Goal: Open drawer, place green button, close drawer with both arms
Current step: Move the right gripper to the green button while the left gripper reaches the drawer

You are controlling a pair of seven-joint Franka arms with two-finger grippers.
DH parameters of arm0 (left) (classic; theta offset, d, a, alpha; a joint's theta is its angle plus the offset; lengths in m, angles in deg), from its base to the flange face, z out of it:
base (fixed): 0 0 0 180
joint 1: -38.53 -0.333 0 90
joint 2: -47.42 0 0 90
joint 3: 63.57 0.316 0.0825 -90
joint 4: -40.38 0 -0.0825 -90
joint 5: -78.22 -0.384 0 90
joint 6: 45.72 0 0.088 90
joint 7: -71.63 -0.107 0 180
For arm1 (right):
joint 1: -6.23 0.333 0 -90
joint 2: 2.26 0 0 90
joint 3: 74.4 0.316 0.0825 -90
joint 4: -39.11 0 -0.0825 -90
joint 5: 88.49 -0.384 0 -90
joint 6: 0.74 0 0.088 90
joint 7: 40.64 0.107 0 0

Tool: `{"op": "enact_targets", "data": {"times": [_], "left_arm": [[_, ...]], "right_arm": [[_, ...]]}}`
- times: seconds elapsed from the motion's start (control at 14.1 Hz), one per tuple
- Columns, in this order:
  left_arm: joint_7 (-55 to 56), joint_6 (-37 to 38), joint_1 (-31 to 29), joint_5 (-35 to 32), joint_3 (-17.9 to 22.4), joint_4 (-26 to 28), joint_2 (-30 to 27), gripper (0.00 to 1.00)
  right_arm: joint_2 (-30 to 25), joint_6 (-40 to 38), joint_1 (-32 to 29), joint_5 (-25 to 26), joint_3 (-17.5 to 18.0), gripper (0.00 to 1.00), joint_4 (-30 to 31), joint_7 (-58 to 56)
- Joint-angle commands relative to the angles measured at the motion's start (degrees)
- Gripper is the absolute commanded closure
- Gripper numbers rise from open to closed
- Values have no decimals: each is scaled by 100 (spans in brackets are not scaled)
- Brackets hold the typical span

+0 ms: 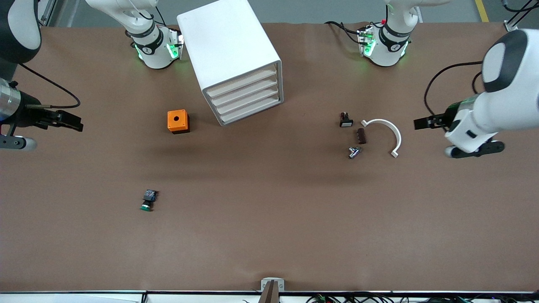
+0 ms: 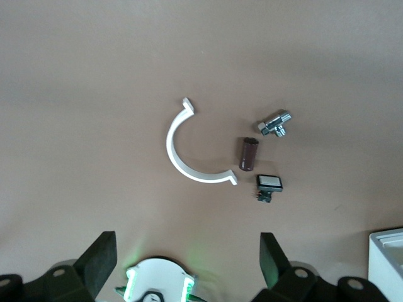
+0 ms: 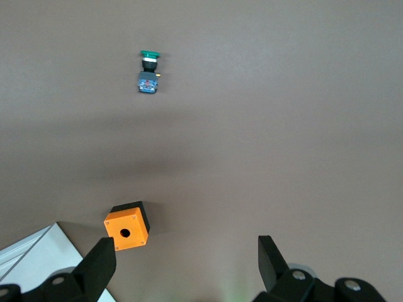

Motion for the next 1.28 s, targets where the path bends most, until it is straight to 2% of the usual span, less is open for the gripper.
{"op": "enact_targets", "data": {"times": [0.0, 0.28, 0.35, 0.43, 0.57, 0.78, 0.99, 1.21], "left_arm": [[714, 169, 349, -125, -41, -151, 264, 0], [1560, 161, 965, -151, -41, -204, 782, 0], [1718, 161, 1079, -142, -41, -204, 870, 0], [1954, 152, 1176, -142, -33, -248, 975, 0], [2359, 152, 1325, -151, -41, -572, 1309, 0], [2921, 152, 1693, -151, -15, -714, 1669, 0], [3992, 161, 2028, -55, -41, -1117, 2083, 0], [4153, 178, 2310, 594, -41, -1556, 2469, 0]], "right_arm": [[124, 82, -177, -25, 44, 0, -152, -135], [351, 749, -106, -376, 52, 0, 23, 57], [431, 1011, -106, -638, 52, 0, 189, 232], [432, 1397, -80, -693, 52, 0, 443, 278], [545, 1987, -19, -711, 52, 0, 805, 287], [949, 2375, 156, -702, 52, 0, 815, 900], [1537, 2945, 210, -693, 52, 0, 815, 1052], [1890, 3377, 359, -693, 52, 0, 815, 1314]]}}
